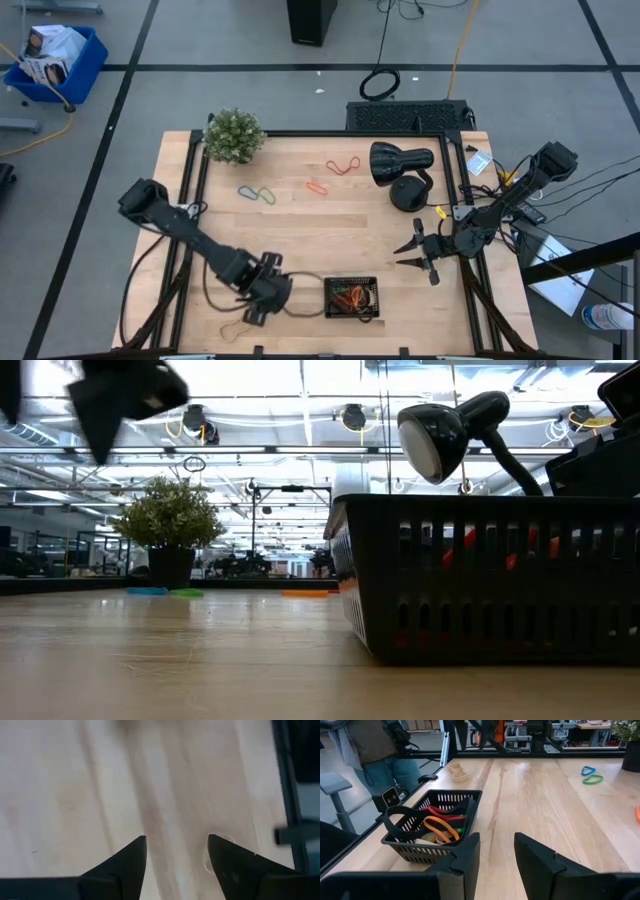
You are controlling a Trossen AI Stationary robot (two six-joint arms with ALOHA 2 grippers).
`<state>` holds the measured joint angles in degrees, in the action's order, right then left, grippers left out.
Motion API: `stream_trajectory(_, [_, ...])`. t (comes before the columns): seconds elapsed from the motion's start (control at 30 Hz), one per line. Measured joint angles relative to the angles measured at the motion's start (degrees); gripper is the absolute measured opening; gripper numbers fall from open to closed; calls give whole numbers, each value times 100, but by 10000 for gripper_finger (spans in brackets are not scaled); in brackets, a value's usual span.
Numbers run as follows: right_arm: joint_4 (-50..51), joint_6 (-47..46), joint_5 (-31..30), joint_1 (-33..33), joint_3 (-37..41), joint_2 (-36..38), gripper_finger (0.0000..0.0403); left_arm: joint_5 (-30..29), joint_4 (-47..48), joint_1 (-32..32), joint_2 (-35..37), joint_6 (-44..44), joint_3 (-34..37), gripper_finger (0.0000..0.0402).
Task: Pick and place rubber bands into bin
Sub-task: Put the brown rubber band into the black bin
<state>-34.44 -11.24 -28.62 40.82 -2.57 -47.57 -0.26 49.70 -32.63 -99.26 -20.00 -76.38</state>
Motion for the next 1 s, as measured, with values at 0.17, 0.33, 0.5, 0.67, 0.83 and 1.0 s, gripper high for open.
stream_trajectory(0.17, [-22,9,-9,0,0,0,116,-81,-150,-346,0,-129,344,201])
stream_trajectory(0.33, [-48,2,-11,0,-1,0,116,-110,-683,-521,-2,-366,641,188])
stream_trajectory(0.5, [-48,13,-11,0,-1,0,116,-133,-679,-616,-2,-445,727,178])
stream_trajectory(0.67, [-48,4,-11,0,-1,0,116,-139,-865,-668,-88,-529,839,173])
stream_trajectory(0.83, [-48,15,-13,0,-1,0,116,-104,-996,-687,-326,-580,912,172])
stream_trajectory(1.0, [-30,15,-13,0,-2,0,116,73,-1005,-688,-500,-602,915,172])
